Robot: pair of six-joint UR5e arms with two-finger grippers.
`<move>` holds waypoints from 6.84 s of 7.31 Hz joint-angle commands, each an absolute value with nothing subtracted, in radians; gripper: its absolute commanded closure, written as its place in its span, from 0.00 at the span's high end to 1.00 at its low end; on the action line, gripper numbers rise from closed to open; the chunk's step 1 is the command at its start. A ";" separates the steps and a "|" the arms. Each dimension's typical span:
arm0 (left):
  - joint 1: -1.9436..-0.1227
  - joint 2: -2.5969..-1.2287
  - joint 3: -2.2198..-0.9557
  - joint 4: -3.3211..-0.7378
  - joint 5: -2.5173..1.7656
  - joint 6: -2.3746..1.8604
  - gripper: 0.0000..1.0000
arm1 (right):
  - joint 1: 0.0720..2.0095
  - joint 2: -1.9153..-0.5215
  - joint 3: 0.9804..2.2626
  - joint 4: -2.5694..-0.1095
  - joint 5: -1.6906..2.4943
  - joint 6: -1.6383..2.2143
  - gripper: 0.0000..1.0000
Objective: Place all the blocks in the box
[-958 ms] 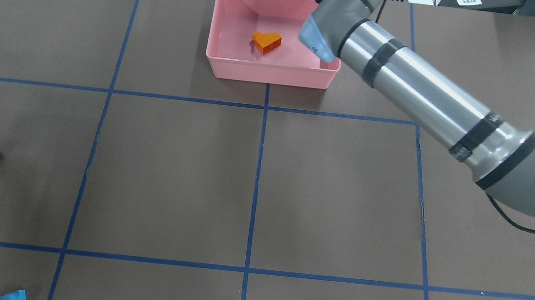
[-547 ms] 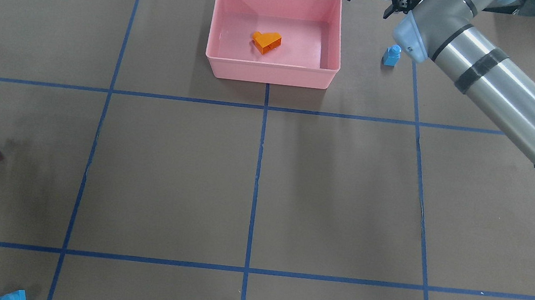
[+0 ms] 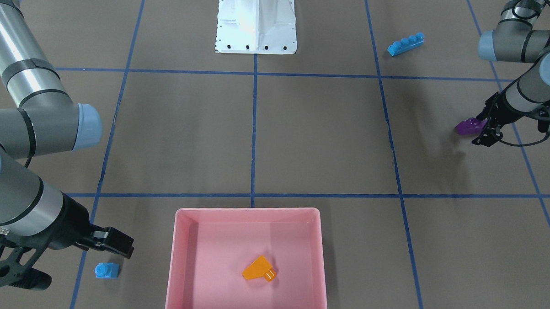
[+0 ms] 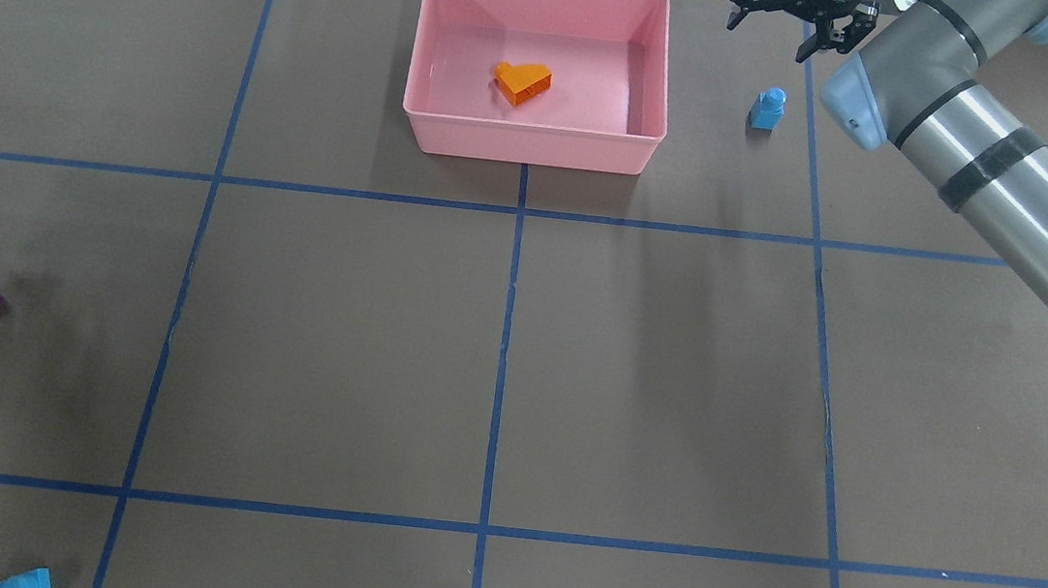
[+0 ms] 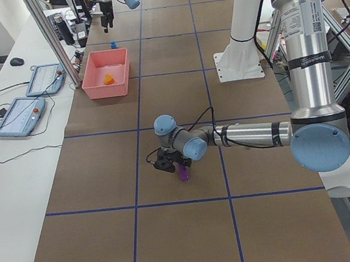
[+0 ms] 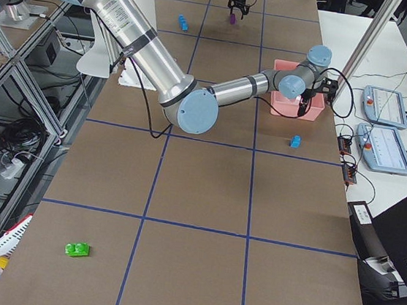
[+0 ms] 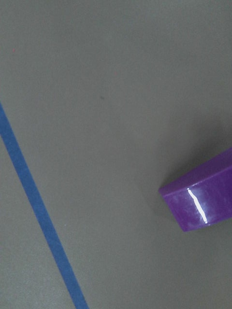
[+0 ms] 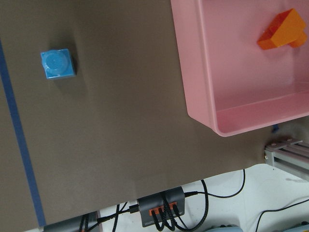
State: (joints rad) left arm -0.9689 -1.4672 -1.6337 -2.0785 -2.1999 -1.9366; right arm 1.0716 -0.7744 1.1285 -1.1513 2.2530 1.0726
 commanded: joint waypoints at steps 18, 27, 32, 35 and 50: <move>-0.953 -1.622 -1.658 -2.021 -2.316 -1.980 0.00 | 1.164 -0.945 1.237 -1.149 2.353 0.969 1.00; -0.988 -2.671 -1.004 -1.966 -2.272 -1.993 0.00 | 1.383 -1.782 1.701 -1.149 2.358 0.435 1.00; -0.890 -2.773 -0.870 -2.111 -2.108 -1.983 1.00 | 1.427 -2.147 1.686 -1.064 2.372 0.112 1.00; -0.897 -2.770 -0.929 -2.048 -2.150 -1.866 1.00 | 1.472 -2.320 1.605 -0.986 2.365 -0.137 1.00; -0.786 -1.602 -2.094 -1.598 -2.151 -0.719 1.00 | 1.525 -2.303 1.403 -0.844 2.514 -0.091 0.00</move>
State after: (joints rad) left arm -0.8208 -1.7084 -2.0547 -1.5919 -2.1526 -0.8279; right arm 1.5247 -2.3089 1.3912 -0.8468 2.4887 -0.0903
